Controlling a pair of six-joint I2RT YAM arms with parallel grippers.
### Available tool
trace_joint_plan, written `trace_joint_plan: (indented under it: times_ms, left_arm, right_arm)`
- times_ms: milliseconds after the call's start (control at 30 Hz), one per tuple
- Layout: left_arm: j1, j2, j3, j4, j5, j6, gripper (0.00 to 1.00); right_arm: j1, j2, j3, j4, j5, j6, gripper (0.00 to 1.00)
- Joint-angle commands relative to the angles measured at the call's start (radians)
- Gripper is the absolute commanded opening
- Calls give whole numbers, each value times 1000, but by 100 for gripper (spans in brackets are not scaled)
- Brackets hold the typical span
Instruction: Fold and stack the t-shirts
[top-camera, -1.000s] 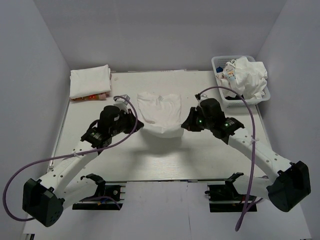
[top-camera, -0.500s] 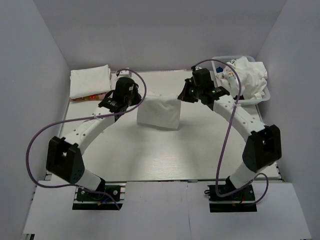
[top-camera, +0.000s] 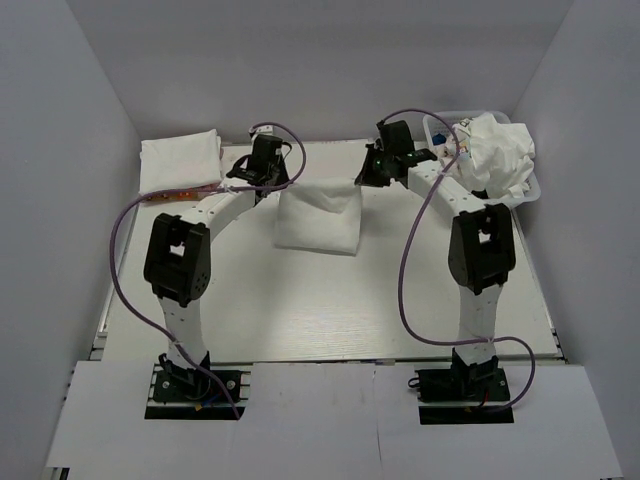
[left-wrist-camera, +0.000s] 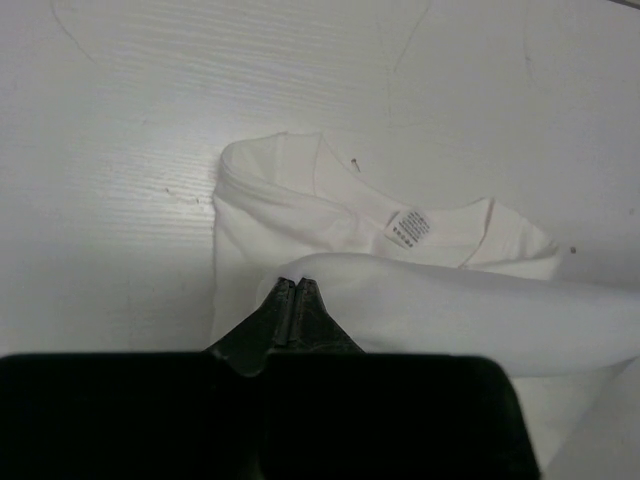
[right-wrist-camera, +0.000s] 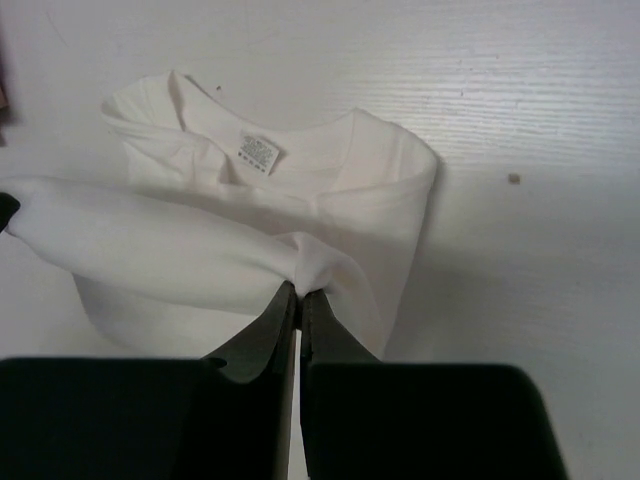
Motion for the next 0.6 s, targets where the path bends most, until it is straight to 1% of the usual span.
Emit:
trace_joint_plan:
  times_ms: [0,100,167,200,233,267,300,367,433,467,500,533,567]
  left_arm:
    - [25,56,106,34,31,37,0]
    - [34,146,190,-5,31,46,0]
    - [43,183,224,-28,31,37,0]
    - [43,197,256,-29,43,37,19]
    - [52,220,270,-44,55,37,44]
    - [53,220,290,-54,55,37,78]
    - [53,220,290,-55,55,37,99]
    - [62,202,291,-64,55,37,100]
    - [62,173,243,-64,66,37,100]
    - [62,156,219,-49,77,53,100]
    - [62,136,159,-38,100,66,100]
    - [62,119,125,-27,118,81,100]
    - [62,86,91,3,144,128,100]
  right_arm:
    - [-25,74,98,15,-26,-31,0]
    - [-26,153,145,26,-65,-28,0]
    - [-58,204,207,-17,-72,-2,0]
    - [-61,230,258,-31,-75,17,7]
    - [-71,248,267,-52,-82,34,28]
    - [-77,249,271,-46,-109,43,76]
    - [-83,249,276,-37,-126,48,91]
    - [-84,223,258,-7,-143,45,91]
    - [-77,180,230,10,-137,29,91]
    - [-80,163,186,35,-140,31,91]
    - [-77,102,128,62,-144,29,91]
    - [-75,80,54,94,-146,32,91]
    - [-75,59,18,108,-151,34,91]
